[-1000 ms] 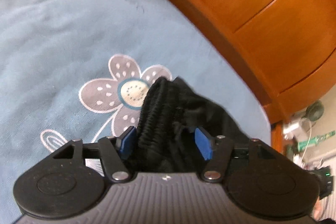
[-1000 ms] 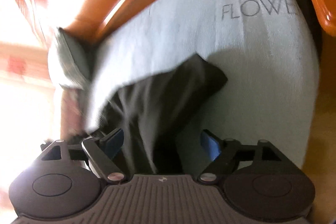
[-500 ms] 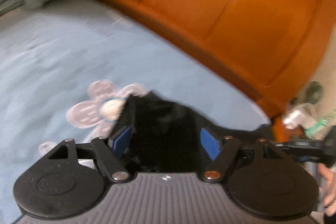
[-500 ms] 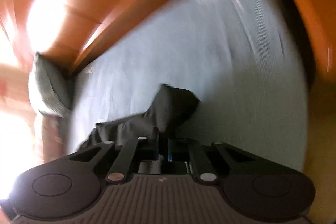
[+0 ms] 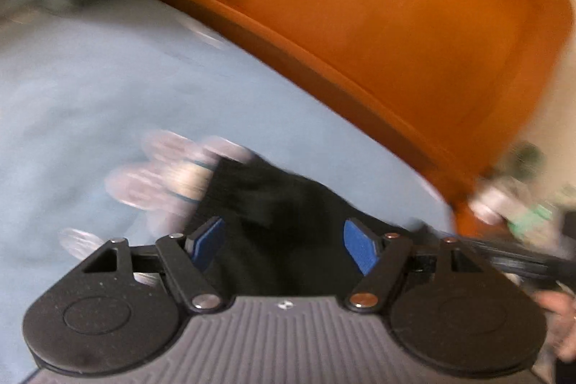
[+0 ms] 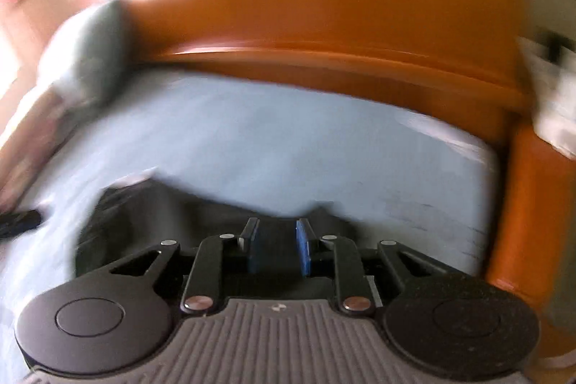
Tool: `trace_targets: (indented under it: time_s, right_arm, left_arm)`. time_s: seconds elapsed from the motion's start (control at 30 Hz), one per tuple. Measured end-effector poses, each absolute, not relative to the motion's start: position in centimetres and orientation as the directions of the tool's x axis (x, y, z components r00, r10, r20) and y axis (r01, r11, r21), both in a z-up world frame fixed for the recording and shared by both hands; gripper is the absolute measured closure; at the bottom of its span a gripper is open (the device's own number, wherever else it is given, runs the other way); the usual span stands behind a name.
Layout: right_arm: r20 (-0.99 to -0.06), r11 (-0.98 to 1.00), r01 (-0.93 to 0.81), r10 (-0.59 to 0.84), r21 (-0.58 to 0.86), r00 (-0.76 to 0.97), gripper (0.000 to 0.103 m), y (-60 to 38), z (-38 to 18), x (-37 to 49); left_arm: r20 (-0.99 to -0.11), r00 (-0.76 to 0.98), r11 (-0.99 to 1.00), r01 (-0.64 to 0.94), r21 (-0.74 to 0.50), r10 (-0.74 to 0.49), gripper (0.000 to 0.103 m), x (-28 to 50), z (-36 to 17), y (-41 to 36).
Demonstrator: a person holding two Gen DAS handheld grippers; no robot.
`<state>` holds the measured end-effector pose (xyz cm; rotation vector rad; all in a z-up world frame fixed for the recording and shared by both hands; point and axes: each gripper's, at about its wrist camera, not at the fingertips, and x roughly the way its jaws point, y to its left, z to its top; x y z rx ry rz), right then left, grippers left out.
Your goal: Fold clothes
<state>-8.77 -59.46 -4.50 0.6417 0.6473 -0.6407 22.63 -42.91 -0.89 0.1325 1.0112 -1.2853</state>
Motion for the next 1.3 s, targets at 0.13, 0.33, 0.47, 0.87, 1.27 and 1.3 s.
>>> trace_targets:
  time_s: [0.13, 0.33, 0.47, 0.87, 1.27, 1.3]
  right_arm:
    - [-0.73, 0.793, 0.551, -0.212, 0.261, 0.65, 0.083, -57.0, -6.2, -3.3]
    - [-0.772, 0.814, 0.549, -0.221, 0.191, 0.596, 0.087, -57.7, -8.4, -1.0]
    - [-0.75, 0.818, 0.52, -0.18, 0.245, 0.636, 0.084, -57.1, -6.5, -0.9]
    - [-0.819, 0.883, 0.396, -0.023, 0.253, 0.574, 0.08, -51.9, -6.9, 1.8]
    - [-0.74, 0.951, 0.272, -0.074, 0.151, 0.668, 0.081, -57.7, -3.6, 11.5]
    - [-0.75, 0.954, 0.26, -0.06, 0.152, 0.658, 0.081, -58.2, -4.5, 13.0]
  left_arm:
    - [-0.699, -0.097, 0.277, 0.873, -0.402, -0.708, 0.029, 21.3, -3.8, -43.6]
    - [-0.729, -0.015, 0.362, 0.861, -0.357, -0.684, 0.04, 24.5, -6.5, -43.2]
    - [-0.67, 0.0, 0.313, 0.884, -0.347, -0.743, 0.03, 22.8, -3.8, -41.9]
    - [-0.725, -0.023, 0.379, 0.84, -0.387, -0.689, 0.03, 23.1, -5.7, -39.8]
    - [-0.664, 0.043, 0.444, 0.775, -0.45, -0.747, 0.03, 24.7, -7.1, -42.9]
    - [-0.676, 0.044, 0.457, 0.769, -0.448, -0.736, 0.03, 24.9, -7.6, -43.3]
